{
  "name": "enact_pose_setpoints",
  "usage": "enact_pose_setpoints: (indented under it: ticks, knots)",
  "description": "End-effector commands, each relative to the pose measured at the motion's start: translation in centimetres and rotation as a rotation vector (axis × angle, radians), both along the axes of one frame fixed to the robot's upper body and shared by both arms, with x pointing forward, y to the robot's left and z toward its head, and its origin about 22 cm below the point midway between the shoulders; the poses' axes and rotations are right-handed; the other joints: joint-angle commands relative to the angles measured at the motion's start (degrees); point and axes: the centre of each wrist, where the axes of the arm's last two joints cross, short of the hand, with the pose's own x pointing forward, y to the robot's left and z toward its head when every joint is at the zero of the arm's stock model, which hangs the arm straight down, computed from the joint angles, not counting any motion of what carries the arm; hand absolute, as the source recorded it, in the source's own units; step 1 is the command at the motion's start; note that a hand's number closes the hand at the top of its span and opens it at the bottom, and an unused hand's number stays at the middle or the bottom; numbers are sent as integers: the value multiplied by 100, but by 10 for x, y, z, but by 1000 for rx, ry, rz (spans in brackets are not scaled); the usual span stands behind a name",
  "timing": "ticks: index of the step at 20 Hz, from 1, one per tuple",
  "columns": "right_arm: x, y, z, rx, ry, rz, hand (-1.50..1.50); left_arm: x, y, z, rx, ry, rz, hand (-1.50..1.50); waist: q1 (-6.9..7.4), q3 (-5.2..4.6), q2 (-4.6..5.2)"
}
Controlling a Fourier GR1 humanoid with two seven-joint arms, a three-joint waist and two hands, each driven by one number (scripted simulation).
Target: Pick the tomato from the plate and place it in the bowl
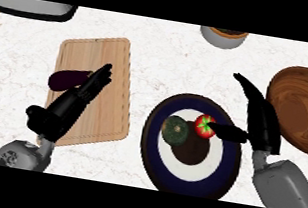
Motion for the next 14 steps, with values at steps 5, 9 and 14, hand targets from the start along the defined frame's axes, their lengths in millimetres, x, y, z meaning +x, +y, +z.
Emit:
enact_pose_setpoints:
  ticks: [5, 9, 14]
  knots:
    - [20, 19, 35, -373, 506, 60, -150, 3, -2, 3, -6, -3, -35, 0, 131, -24, 11]
    - [22, 43, 70, -390, 702, 113, -150, 4, 8, -2, 5, 7, -8, 0, 6, -7, -11]
    - [48, 77, 108, -373, 838, 88, -150, 0, -10, 0, 4, -20, -20, 0, 66, 9, 10]
